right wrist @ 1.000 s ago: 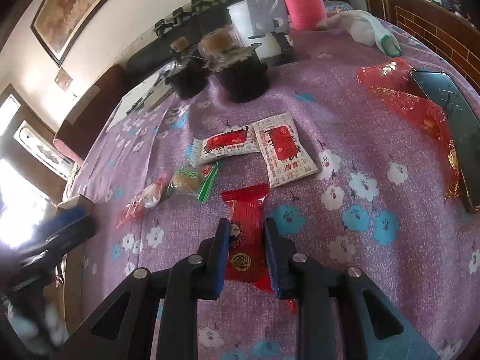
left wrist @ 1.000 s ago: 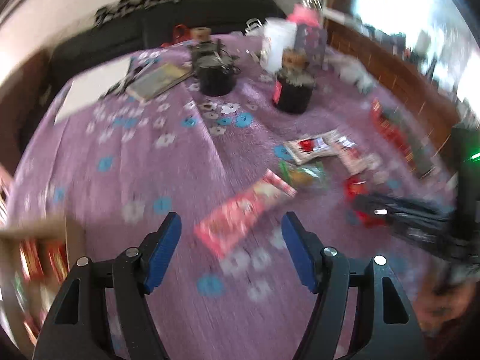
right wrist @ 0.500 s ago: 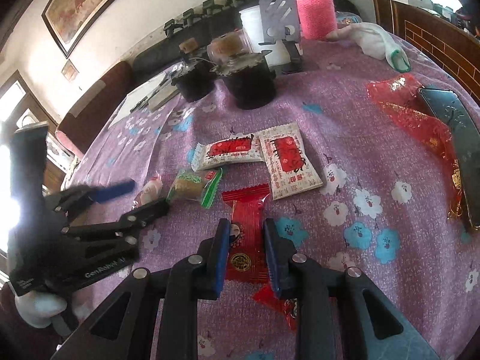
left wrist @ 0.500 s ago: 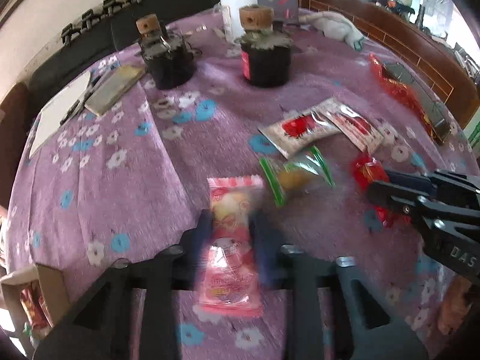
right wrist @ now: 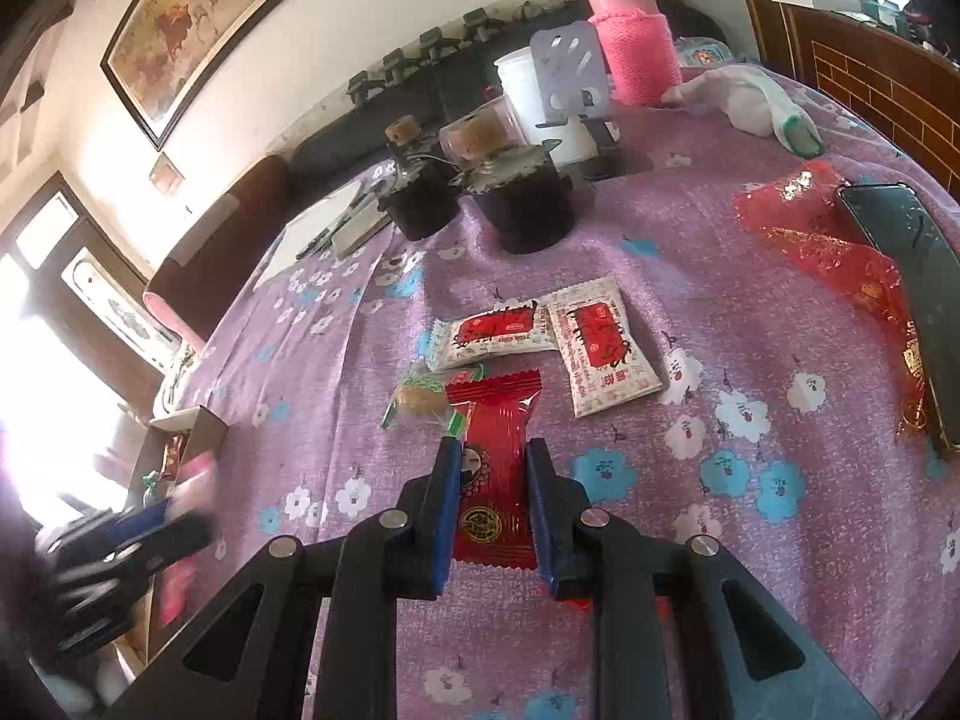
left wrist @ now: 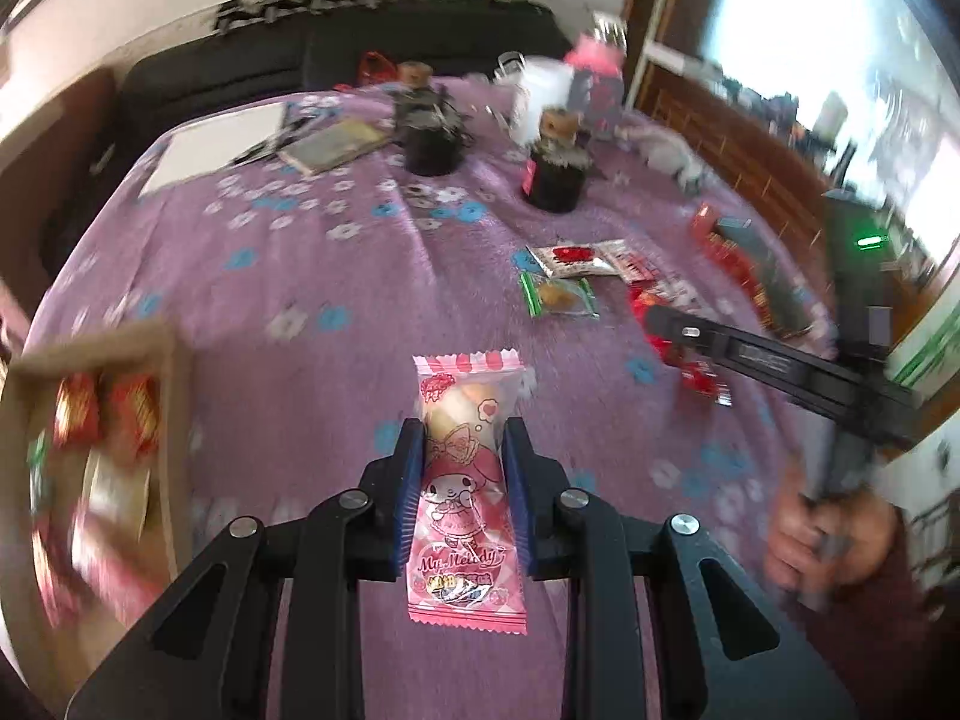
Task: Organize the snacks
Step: 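Carry both candies to the cardboard tray and open the left gripper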
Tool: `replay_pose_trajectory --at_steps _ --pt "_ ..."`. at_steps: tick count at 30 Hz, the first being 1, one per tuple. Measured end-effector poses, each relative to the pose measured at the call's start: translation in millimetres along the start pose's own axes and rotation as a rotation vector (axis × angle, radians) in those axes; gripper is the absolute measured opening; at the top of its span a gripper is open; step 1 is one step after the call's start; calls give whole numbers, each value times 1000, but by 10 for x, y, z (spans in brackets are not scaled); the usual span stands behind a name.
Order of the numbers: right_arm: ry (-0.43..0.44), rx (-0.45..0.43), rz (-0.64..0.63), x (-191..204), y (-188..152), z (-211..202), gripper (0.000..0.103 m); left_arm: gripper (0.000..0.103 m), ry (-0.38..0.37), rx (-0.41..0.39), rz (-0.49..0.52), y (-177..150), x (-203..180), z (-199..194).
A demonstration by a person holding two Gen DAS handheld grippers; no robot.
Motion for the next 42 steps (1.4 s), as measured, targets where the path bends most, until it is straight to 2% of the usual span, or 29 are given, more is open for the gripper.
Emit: replay_pose_trajectory --at_steps 4,7,10,13,15,19,24,30,35,38,40,42 --pt "2 -1 -45 122 -51 9 22 23 -49 -59 -128 -307 295 -407" --pt "-11 -7 -98 263 -106 15 22 23 -28 -100 -224 -527 641 -691" --pt "-1 33 -110 423 -226 118 22 24 34 -136 -305 -742 1055 -933" --pt "-7 91 -135 608 -376 241 22 24 155 -167 -365 -973 1472 -1088" --pt "11 109 -161 809 -486 256 22 24 206 -160 -414 -1139 1739 -1112" --pt "92 134 -207 1340 -668 224 22 24 216 -124 -513 -1355 2113 -1031" --pt "174 177 -347 2173 -959 252 22 24 188 -106 -558 -1512 2243 -964" --pt "235 245 -467 2911 -1335 444 23 24 183 -105 -547 -1461 2256 -914" --pt "230 296 -499 3182 -1561 711 21 24 203 -69 -505 -1328 2282 -699" --pt "213 263 -503 3212 -1544 710 23 24 211 -31 -509 -1301 2344 -588" --pt "179 234 -502 3128 -1460 625 26 24 209 -27 -517 -1299 2369 -587" --pt "170 223 -474 2974 -1394 509 40 24 180 -35 -534 -1311 2383 -637"
Point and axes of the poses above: each gripper's, at about its wrist camera, not at the fingertips, and z roughly the way its jaws point, x to its left, y to its top, the point moved 5 cm from there along z, roughly the way its jaws point, and after that the axes turned 7 degrees about y, right-handed, at the moved point
